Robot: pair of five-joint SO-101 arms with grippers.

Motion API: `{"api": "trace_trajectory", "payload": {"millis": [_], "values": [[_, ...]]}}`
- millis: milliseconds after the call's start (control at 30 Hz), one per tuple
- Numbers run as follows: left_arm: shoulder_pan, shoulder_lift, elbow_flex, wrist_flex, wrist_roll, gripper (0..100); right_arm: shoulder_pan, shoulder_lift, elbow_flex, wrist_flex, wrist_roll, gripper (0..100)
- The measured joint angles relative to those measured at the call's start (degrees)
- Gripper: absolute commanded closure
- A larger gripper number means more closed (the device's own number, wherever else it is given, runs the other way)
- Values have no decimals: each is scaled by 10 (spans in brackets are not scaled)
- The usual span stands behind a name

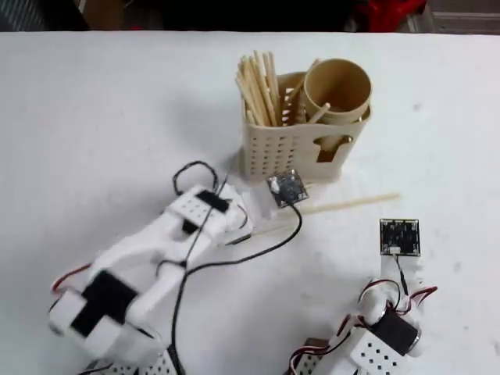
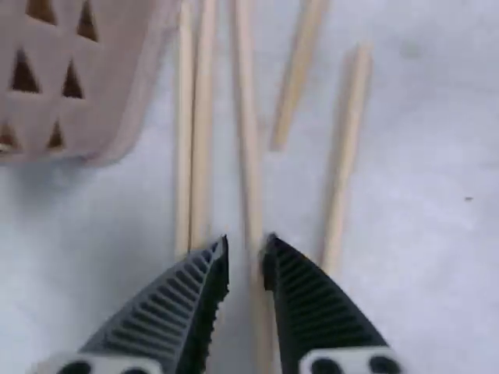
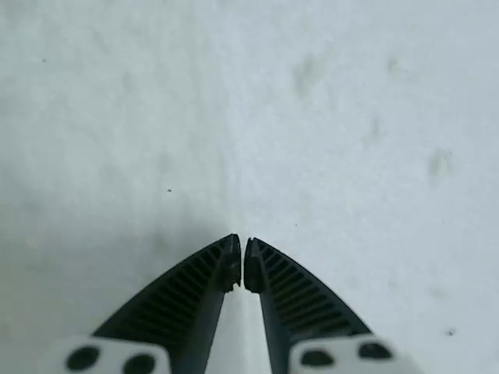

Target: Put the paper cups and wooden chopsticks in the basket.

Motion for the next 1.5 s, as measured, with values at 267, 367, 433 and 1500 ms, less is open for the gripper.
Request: {"api": "trace_trajectory", "payload": {"millis": [267,367,433,1500], "values": [[1,89,-118,98,0,917,0,0,0,0,0,974],[1,117,-158,136,0,980,0,0,0,0,0,974],[4,123,-166,149,0,981,0,0,0,0,0,974],[36,-394,-287,44,171,976,0,0,0,0,0,974]]}}
